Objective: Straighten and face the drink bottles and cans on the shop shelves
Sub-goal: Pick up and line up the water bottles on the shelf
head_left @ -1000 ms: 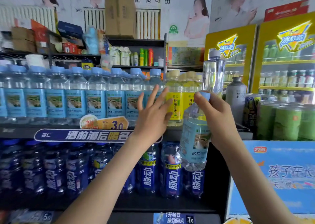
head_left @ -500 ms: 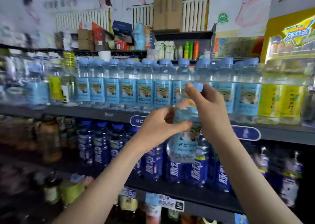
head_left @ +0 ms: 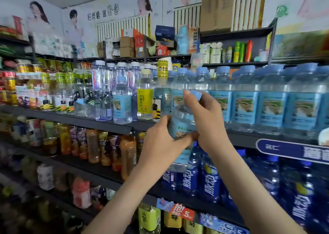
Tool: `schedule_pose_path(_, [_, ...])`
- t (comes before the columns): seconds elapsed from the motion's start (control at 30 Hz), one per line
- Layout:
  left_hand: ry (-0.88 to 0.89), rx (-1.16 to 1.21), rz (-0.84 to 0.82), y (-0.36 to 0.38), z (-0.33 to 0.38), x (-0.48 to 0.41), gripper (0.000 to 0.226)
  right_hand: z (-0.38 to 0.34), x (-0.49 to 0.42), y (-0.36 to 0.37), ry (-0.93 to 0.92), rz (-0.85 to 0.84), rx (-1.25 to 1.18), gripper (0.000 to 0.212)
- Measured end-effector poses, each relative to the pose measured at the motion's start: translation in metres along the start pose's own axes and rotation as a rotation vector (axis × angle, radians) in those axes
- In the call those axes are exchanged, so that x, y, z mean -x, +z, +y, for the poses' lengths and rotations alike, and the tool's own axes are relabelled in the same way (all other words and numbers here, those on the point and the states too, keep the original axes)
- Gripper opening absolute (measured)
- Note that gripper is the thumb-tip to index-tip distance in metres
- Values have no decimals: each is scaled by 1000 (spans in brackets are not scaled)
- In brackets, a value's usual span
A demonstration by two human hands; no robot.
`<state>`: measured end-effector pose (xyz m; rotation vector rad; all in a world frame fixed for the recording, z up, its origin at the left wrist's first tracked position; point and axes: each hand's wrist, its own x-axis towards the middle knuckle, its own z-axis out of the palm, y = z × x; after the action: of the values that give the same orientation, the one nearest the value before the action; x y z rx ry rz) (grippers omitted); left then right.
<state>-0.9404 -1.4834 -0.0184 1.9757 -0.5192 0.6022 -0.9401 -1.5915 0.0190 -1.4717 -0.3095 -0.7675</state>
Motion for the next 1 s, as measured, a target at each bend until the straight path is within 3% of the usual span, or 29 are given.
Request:
schedule_pose_path(0.17, [-88, 235, 122, -29, -43, -25, 34, 11, -25, 35, -148, -171, 190, 27])
schedule_pose_path(0.27, [-151, 418, 169, -44, -67, -48, 26, 17, -51, 44, -221, -100, 296, 35])
schedule_pose_path(0.43, [-148, 506, 206, -72, -94, -84, 21, 25, -104, 76, -283, 9, 375, 58])
schedule_pose_path(0.7, [-111, 651, 38, -100, -129, -121, 29, 46, -153, 118, -211, 145, 612, 82])
schedule_pose_path(0.87, [-61, 688, -26, -112, -146, -134, 22, 51, -157, 137, -216, 275, 687, 47])
schedule_pose_path(1.0, [25, 742, -71, -118, -146, -141, 22, 42, -134, 143, -364, 329, 627, 35])
